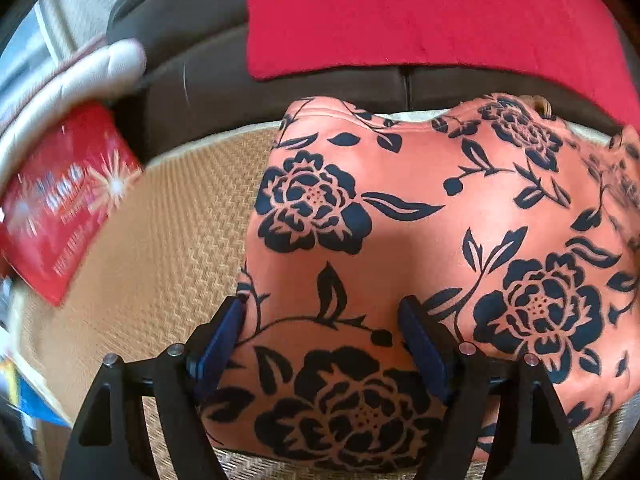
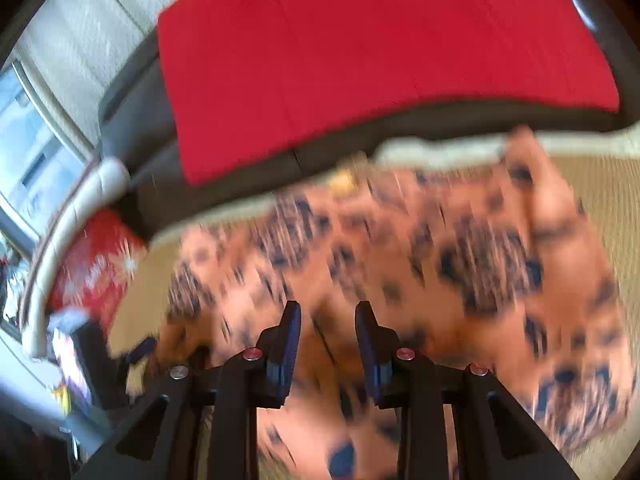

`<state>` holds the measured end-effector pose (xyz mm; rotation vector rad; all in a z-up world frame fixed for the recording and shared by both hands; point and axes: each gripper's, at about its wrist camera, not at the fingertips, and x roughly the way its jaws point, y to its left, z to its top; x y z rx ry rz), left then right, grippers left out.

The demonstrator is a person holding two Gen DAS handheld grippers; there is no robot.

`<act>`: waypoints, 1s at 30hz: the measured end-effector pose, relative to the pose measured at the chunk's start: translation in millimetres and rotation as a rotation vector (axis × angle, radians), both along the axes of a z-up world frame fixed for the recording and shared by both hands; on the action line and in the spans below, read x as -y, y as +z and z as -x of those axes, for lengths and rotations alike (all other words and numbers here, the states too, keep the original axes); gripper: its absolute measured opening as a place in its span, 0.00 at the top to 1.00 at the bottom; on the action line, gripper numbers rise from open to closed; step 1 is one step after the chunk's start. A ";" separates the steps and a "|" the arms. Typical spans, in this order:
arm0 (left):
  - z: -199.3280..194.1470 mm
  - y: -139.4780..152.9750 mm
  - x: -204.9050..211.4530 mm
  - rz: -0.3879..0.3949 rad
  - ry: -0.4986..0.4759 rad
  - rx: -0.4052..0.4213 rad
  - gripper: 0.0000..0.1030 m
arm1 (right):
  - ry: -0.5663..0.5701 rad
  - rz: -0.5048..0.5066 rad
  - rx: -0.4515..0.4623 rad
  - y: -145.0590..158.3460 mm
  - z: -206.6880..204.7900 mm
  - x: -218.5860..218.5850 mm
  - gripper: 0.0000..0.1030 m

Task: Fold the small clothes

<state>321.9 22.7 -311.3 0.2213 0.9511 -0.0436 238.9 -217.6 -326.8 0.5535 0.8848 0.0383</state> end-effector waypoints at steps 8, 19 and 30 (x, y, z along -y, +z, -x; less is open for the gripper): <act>35.7 33.9 -89.8 0.361 0.153 0.067 0.22 | 0.047 -0.068 0.079 -2.0 48.4 -5.9 0.68; 61.5 13.4 -117.4 0.753 0.178 -0.067 0.56 | 0.215 -0.241 0.126 -1.0 25.0 -63.0 0.68; 41.8 -8.2 -94.3 0.847 0.230 -0.148 0.20 | 0.174 -0.318 -0.031 -44.5 -23.1 -79.3 0.70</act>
